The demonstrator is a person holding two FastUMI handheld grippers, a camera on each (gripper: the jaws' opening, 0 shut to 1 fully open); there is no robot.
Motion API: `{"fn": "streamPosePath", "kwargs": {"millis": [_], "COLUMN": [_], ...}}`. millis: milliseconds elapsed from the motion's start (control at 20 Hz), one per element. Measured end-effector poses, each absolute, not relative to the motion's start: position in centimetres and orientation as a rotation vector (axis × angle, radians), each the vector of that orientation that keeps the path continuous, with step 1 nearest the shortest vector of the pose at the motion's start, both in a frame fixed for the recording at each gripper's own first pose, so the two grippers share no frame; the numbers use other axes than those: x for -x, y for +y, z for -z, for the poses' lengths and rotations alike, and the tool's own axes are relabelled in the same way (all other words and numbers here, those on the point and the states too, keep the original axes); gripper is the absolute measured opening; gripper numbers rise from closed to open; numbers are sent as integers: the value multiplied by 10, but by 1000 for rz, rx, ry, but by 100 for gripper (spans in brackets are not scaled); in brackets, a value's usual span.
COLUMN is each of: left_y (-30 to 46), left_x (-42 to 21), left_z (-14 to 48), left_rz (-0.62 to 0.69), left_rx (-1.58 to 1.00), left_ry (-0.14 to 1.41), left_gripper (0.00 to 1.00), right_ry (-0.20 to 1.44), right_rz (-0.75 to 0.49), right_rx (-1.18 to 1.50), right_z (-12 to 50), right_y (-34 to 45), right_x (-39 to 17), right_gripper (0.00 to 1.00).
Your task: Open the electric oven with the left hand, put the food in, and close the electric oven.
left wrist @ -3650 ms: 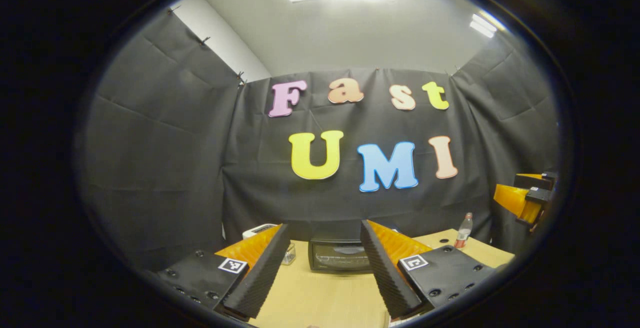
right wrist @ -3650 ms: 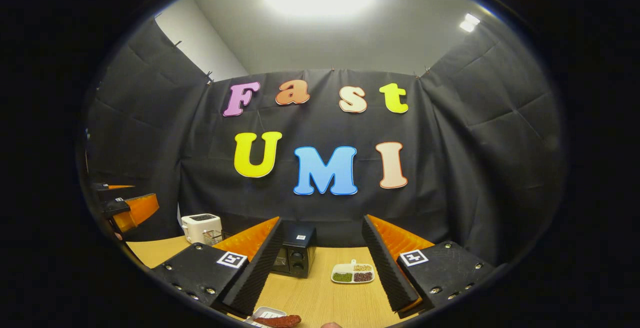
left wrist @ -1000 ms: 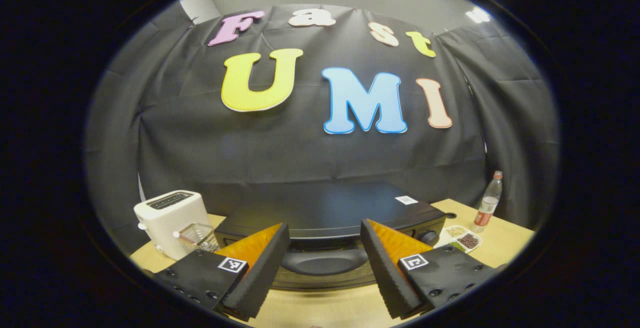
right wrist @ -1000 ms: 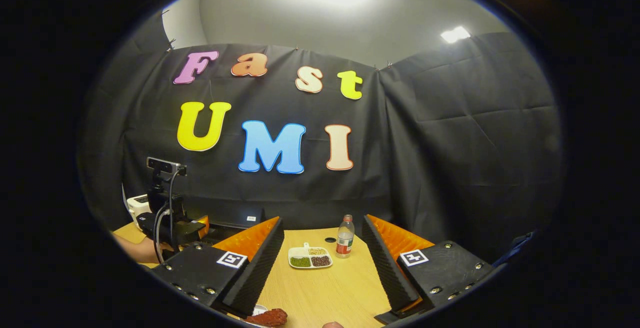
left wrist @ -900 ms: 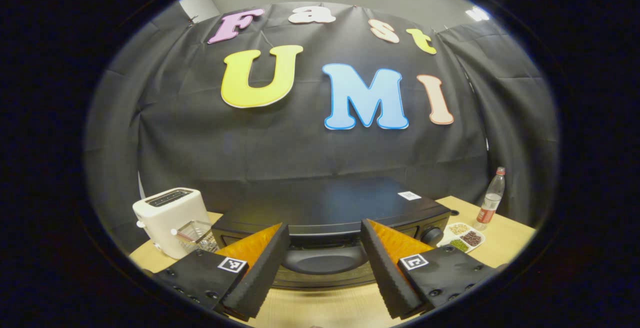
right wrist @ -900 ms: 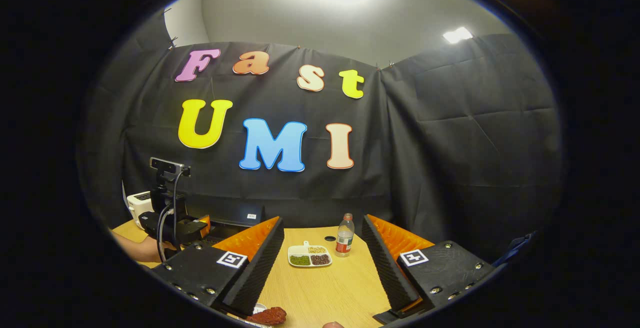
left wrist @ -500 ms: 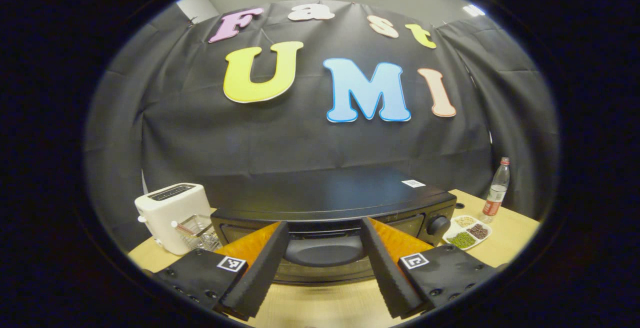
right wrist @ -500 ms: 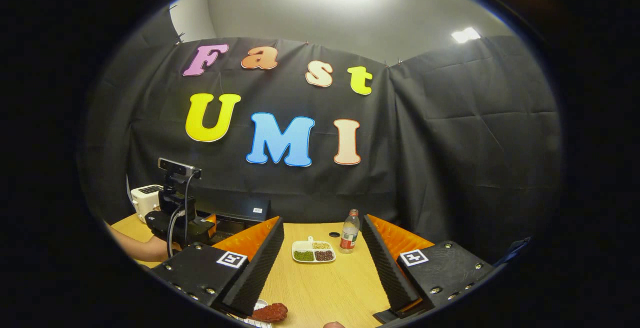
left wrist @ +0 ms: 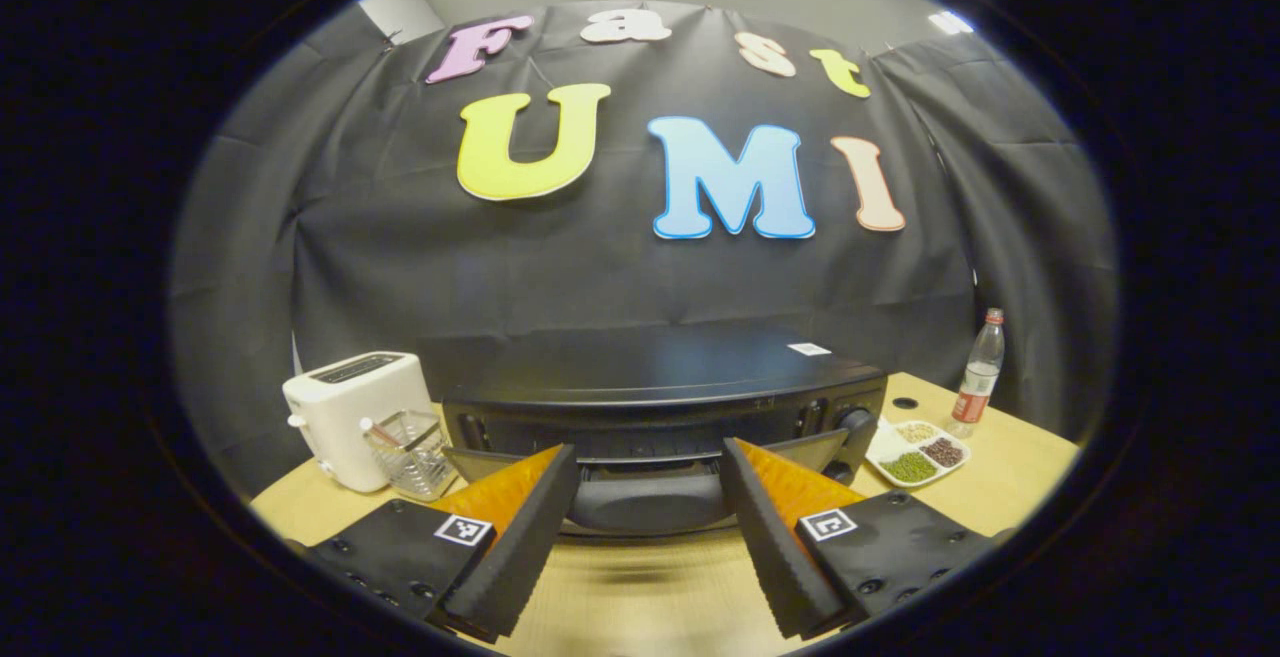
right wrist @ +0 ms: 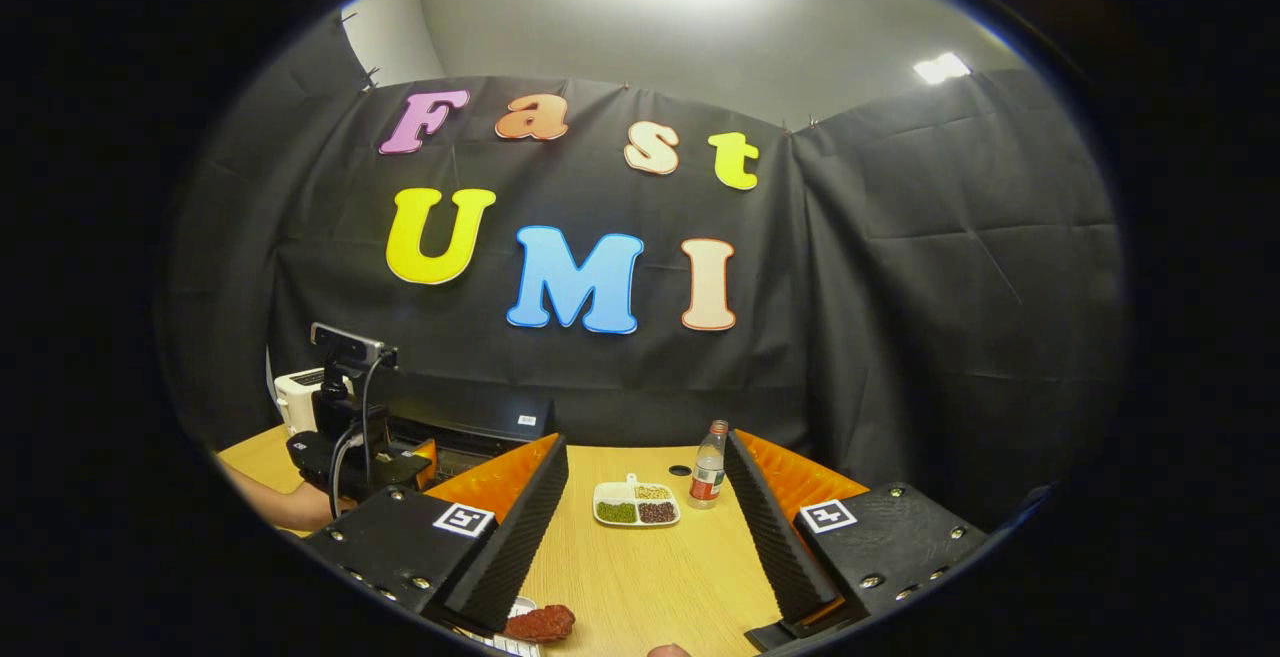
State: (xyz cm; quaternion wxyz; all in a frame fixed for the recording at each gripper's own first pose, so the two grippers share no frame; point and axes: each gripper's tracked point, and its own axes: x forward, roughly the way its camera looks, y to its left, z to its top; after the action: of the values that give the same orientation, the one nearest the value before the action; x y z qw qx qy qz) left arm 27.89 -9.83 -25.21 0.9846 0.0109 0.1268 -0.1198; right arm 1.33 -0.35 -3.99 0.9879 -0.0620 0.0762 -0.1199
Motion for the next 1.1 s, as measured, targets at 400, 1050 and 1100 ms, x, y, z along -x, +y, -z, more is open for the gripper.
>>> {"fn": "streamPosePath", "kwargs": {"millis": [400, 1050, 1100], "left_y": [-93, -90, -90], "left_x": [-240, -213, -212], "left_z": [276, 313, 315], "left_rz": [217, 204, 203], "left_rx": [-28, -4, -4], "left_ry": [315, 385, 390], "left_gripper": [96, 96, 96], "right_ry": [151, 202, 206], "right_rz": [180, 141, 136], "right_rx": [140, 156, 158], "right_z": [38, 51, 52], "right_y": [-3, -6, -5], "right_x": [-15, -12, -13], "right_gripper": [95, 95, 95]}}
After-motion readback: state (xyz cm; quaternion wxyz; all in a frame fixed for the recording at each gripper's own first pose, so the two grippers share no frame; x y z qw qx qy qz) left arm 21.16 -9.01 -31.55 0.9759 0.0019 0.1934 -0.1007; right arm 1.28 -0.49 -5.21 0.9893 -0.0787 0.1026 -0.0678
